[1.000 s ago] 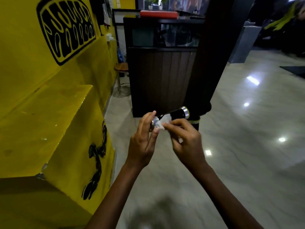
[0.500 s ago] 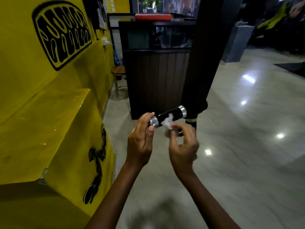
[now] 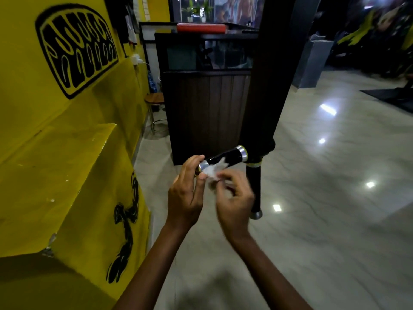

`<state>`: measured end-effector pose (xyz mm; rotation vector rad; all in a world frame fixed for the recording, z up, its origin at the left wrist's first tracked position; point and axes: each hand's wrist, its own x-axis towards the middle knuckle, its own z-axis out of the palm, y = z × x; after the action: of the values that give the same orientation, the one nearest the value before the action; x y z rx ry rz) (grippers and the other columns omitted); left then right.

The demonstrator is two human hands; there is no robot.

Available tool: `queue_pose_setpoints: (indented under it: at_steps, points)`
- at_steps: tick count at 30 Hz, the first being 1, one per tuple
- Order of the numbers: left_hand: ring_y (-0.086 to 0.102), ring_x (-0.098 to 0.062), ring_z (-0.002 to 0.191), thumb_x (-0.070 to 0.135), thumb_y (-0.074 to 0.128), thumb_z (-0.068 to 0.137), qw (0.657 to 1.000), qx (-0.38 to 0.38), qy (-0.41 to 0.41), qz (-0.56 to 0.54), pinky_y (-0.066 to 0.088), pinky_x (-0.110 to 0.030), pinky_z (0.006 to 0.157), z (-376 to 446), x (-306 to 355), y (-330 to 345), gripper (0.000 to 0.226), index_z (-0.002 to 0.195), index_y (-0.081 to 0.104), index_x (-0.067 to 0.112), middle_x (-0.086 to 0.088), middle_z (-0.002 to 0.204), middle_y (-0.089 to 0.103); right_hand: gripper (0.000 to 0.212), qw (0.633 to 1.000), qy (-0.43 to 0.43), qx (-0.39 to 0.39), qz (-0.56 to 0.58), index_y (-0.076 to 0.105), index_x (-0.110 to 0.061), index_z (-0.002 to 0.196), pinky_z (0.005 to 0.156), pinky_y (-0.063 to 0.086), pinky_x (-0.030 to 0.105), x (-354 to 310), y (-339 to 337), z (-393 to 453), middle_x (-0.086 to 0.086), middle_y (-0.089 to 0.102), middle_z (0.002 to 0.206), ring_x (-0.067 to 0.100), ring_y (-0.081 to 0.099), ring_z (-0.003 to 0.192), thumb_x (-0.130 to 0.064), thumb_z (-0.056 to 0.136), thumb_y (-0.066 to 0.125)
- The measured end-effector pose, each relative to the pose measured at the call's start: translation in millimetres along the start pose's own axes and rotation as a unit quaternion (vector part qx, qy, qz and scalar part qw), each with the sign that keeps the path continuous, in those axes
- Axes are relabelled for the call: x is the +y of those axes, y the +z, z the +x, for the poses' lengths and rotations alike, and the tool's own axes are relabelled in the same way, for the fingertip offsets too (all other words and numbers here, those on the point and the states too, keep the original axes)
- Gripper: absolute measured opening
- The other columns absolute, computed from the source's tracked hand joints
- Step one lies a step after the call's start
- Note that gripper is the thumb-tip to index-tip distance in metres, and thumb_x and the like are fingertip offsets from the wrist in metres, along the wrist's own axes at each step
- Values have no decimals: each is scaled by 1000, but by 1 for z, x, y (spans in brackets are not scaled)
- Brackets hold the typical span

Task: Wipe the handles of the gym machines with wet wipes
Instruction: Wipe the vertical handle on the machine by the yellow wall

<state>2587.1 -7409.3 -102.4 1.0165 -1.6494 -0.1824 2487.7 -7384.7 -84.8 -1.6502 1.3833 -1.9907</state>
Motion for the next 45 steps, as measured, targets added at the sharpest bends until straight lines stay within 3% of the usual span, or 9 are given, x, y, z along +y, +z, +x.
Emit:
queue_pose_setpoints:
  at_steps: [3, 7, 13, 17, 22, 29, 36, 42, 45]
  points:
    - [57, -11, 110, 38, 38, 97, 1000, 6, -3, 18, 50, -25, 84, -1, 2, 1, 37, 132, 42, 24, 0, 133, 53, 22, 990, -43, 32, -133, 67, 1, 94, 76, 38, 2, 0, -27, 42, 13, 61, 92, 12, 57, 82, 12, 78, 57]
    - [53, -9, 115, 42, 34, 99, 1000, 16, -3, 20, 51, -29, 86, -1, 2, 4, 43, 134, 43, 17, -5, 133, 53, 35, 937, -47, -159, -307, 63, -6, 117, 80, 37, 10, -6, -23, 58, 10, 55, 112, 19, 55, 100, 5, 85, 56]
    - [52, -12, 120, 40, 35, 100, 1000, 17, 0, 26, 51, -29, 89, -1, 2, 4, 45, 136, 43, 15, -4, 135, 52, 30, 921, -45, -225, -315, 64, -10, 116, 78, 38, 17, -24, -29, 75, 8, 52, 113, 15, 51, 97, -1, 90, 52]
    - [51, -12, 122, 40, 35, 100, 1000, 24, -2, 14, 49, -27, 92, -2, 3, 6, 48, 137, 44, 11, -4, 136, 51, 26, 862, -25, -280, -423, 60, -5, 114, 79, 42, 25, -37, -16, 76, 12, 45, 120, 23, 49, 106, -1, 90, 52]
    - [48, -9, 125, 40, 34, 100, 1000, 29, 6, 5, 47, -23, 95, -1, 2, 7, 48, 139, 41, 11, 3, 138, 46, 24, 859, -38, -408, -307, 63, -9, 113, 75, 44, 20, -51, -7, 79, 6, 48, 112, 16, 50, 95, -13, 91, 55]
    - [50, -12, 124, 42, 35, 99, 1000, 27, -4, 0, 49, -24, 91, -2, 3, 6, 48, 141, 36, 18, 6, 138, 44, 24, 834, -29, -346, -429, 63, -11, 112, 74, 38, 25, -44, -12, 91, 10, 45, 115, 23, 50, 100, -7, 89, 56]
    - [45, -8, 129, 42, 33, 100, 1000, 22, -1, -14, 46, -16, 94, -3, 4, 5, 50, 142, 33, 16, 5, 144, 38, 26, 860, -90, -426, -266, 64, -9, 115, 75, 41, 21, -50, -17, 76, 6, 52, 112, 15, 52, 93, -9, 91, 53]
    - [63, -15, 104, 39, 38, 97, 999, 19, -27, -9, 47, -7, 79, -3, 6, 3, 42, 137, 38, 23, 7, 137, 44, 26, 863, -114, -278, -405, 66, -15, 112, 61, 31, 21, -29, -42, 89, 6, 50, 101, 15, 46, 84, -5, 91, 53]
    - [65, -16, 100, 36, 39, 97, 999, 21, -33, -5, 45, -5, 77, -4, 7, 4, 42, 136, 40, 22, -1, 137, 49, 23, 883, -145, -254, -366, 68, -7, 101, 58, 43, 31, -35, -27, 77, 14, 56, 95, 30, 56, 84, 3, 81, 61]
